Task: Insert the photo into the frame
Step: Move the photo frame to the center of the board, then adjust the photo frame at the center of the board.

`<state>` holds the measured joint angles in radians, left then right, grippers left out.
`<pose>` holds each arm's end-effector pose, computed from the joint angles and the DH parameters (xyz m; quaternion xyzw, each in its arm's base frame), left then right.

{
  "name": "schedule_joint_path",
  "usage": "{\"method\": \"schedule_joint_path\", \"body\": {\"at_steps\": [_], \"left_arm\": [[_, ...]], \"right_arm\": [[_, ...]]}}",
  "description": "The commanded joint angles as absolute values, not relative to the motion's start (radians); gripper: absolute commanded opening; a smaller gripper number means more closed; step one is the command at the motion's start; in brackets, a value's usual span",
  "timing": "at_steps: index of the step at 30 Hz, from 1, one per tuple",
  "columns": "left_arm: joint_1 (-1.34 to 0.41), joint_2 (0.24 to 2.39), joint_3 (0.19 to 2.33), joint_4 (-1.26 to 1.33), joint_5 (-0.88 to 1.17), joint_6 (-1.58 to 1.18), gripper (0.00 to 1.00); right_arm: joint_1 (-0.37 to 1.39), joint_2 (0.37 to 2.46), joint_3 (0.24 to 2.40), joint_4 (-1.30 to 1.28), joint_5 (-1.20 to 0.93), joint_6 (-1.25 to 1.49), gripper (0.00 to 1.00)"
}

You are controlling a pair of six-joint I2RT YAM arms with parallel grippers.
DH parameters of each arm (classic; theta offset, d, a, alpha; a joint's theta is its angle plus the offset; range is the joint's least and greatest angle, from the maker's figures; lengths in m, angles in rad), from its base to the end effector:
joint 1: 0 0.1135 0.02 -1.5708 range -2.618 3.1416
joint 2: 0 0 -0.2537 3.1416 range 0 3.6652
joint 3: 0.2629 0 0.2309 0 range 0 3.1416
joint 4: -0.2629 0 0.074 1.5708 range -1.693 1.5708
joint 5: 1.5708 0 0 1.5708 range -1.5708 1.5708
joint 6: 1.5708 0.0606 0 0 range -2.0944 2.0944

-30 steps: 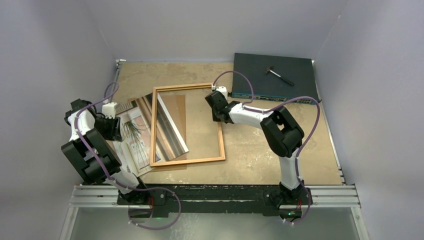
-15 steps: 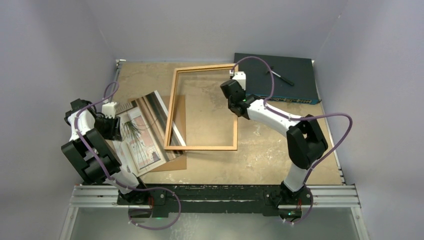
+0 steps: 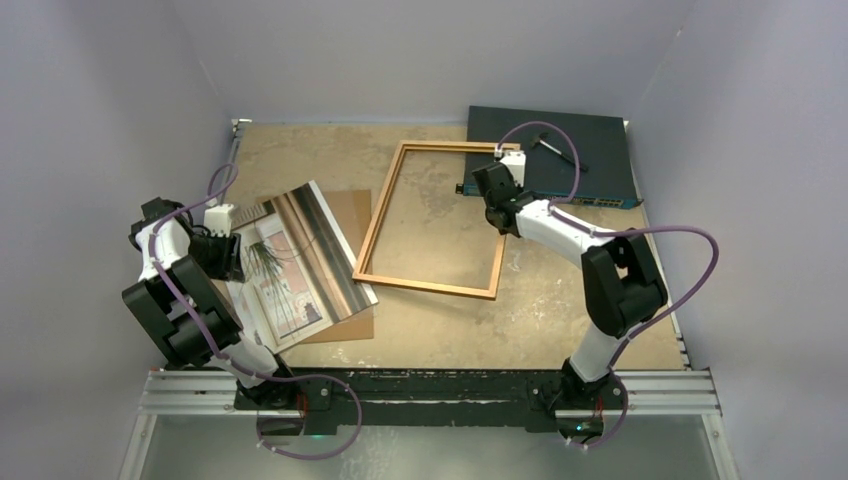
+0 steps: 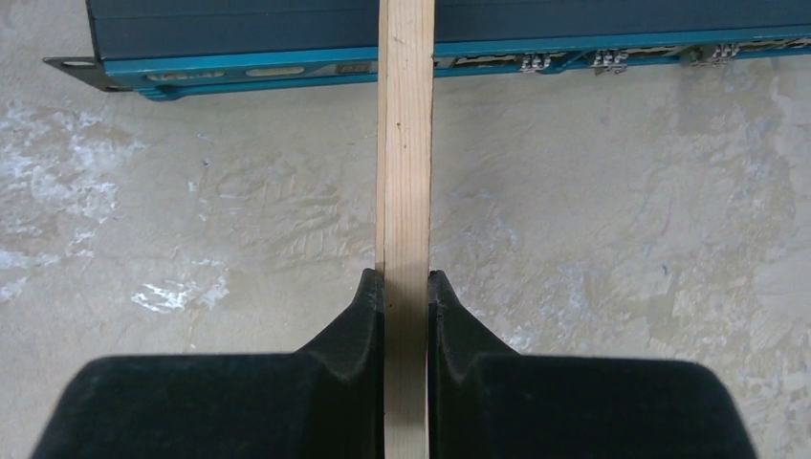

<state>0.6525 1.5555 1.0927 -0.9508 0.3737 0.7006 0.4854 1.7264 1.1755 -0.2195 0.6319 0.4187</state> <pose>0.2223 0.1420 0.1925 0.0381 0.9789 -0.0961 0.1761 0.3430 0.1405 0.2130 0.0918 0.8789 -0.0957 0.4581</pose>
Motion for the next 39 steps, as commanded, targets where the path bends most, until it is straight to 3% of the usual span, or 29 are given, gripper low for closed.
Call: {"method": "schedule_joint_path", "body": {"at_steps": [1,2,4,8,12,16,22,28,34,39], "left_arm": [[0.653,1.561,1.134,-0.948,0.403,0.725,0.39],[0.653,1.564,1.136,-0.949,0.401,0.727,0.39],[0.654,1.566,1.142,-0.953,0.401,0.731,0.39],[0.655,1.565,1.144,-0.958,0.406,0.735,0.39],[0.654,1.565,1.146,-0.961,0.413,0.738,0.39],[0.655,1.573,1.147,-0.967,0.408,0.74,0.39],[0.657,1.558,1.147,-0.989,0.391,0.761,0.39],[0.66,1.543,1.12,-1.001,0.376,0.787,0.39],[0.659,1.513,1.089,-1.003,0.358,0.807,0.39],[0.66,1.507,1.102,-1.015,0.362,0.809,0.39]], "right_arm": [[0.446,1.701,1.161,-0.298,0.788,0.394,0.28],[0.434,1.697,1.162,-0.309,0.786,0.405,0.42],[0.418,1.688,1.17,-0.334,0.783,0.434,0.58],[0.413,1.663,1.228,-0.389,0.8,0.483,0.7],[0.467,1.65,1.311,-0.406,0.772,0.512,0.74],[0.642,1.731,1.46,-0.372,0.731,0.532,0.76],[0.823,2.065,1.827,-0.408,0.62,0.572,0.8],[0.899,2.376,2.164,-0.491,0.672,0.527,0.83],[0.906,2.436,2.154,-0.45,0.687,0.494,0.83],[0.907,2.376,2.023,-0.403,0.663,0.497,0.78]]}}
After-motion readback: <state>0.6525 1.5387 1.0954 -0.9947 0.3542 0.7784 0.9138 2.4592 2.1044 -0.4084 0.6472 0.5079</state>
